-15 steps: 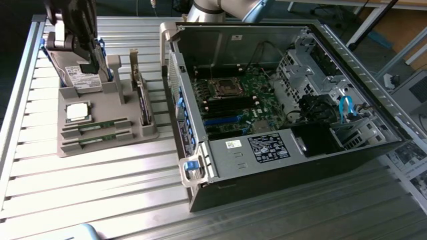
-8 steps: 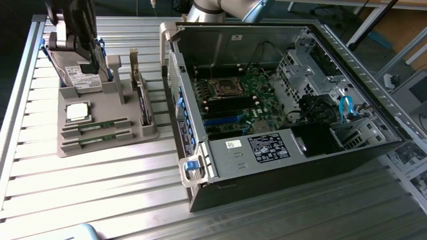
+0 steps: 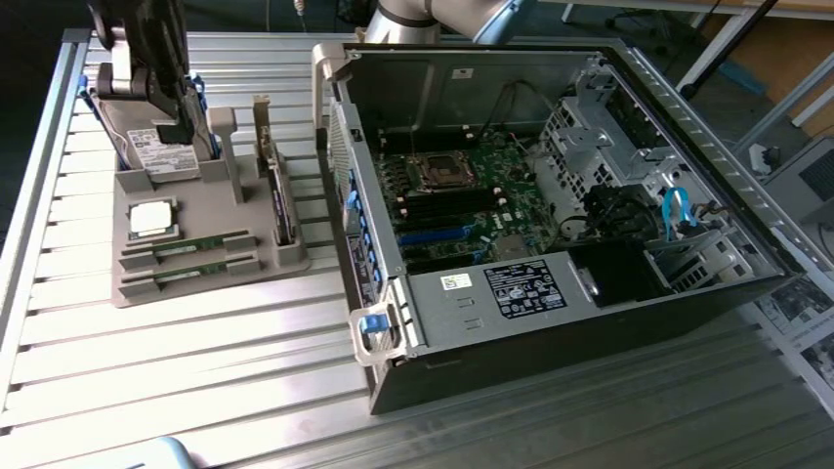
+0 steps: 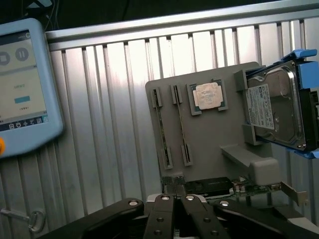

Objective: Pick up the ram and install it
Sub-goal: 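Pick up the ram and move it above insertion slot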

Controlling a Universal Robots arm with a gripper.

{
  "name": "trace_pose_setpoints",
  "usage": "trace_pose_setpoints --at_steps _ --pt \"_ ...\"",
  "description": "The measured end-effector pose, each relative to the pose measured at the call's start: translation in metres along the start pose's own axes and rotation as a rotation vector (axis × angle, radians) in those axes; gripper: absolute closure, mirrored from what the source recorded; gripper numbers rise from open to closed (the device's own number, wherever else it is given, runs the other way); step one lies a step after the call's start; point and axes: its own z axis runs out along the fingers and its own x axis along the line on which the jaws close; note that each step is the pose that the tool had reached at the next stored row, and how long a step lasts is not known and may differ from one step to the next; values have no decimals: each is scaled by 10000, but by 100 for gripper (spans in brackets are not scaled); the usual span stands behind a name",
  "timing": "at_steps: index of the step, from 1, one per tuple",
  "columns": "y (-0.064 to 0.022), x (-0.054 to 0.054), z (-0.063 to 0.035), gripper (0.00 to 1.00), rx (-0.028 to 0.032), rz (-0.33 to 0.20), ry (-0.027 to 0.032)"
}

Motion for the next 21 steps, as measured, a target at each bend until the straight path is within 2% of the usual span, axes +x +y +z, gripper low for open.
trace_pose_setpoints --at_steps 1,4,5,6,21 --pt "0 0 0 89 0 0 0" --pt "0 0 0 71 0 0 -1" --pt "0 0 0 71 0 0 0" --pt "0 0 0 64 0 0 0" --pt "5 -1 32 64 0 -1 0"
